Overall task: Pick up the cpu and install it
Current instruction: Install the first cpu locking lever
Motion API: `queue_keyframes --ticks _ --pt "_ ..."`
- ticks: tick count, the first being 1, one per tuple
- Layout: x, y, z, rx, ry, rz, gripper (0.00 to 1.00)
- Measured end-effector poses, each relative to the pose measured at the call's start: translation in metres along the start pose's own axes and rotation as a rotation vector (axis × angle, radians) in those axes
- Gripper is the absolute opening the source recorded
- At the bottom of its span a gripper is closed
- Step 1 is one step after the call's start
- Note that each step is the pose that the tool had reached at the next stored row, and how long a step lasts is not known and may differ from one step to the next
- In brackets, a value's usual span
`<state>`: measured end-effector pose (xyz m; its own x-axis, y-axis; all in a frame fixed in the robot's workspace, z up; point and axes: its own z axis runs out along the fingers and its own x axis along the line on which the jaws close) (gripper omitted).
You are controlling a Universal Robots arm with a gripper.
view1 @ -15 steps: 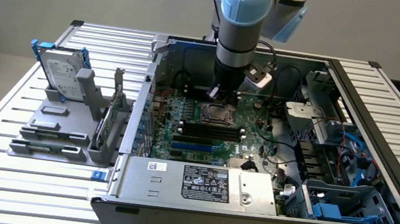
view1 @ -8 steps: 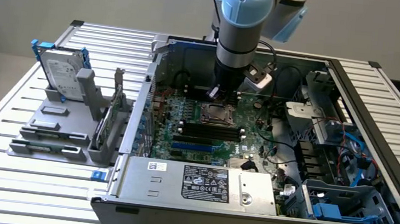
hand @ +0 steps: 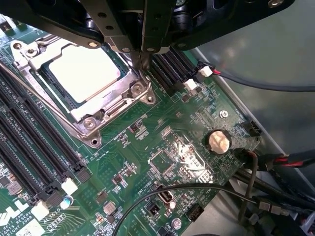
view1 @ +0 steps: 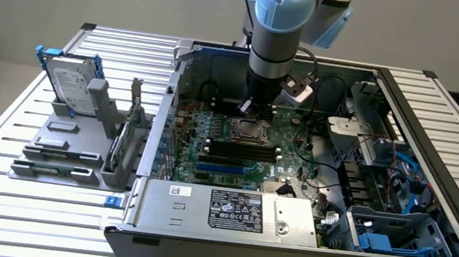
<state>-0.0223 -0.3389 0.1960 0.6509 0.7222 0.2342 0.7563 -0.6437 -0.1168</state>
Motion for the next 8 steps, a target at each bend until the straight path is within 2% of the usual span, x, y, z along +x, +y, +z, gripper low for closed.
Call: queue_keyframes --ticks 5,8 --pt "-0.0006 0.001 0.0 0.0036 0.0043 0.001 0.11" --pt "-0.0011 0.0017 0.0005 0.0095 0.0113 0.002 0.11"
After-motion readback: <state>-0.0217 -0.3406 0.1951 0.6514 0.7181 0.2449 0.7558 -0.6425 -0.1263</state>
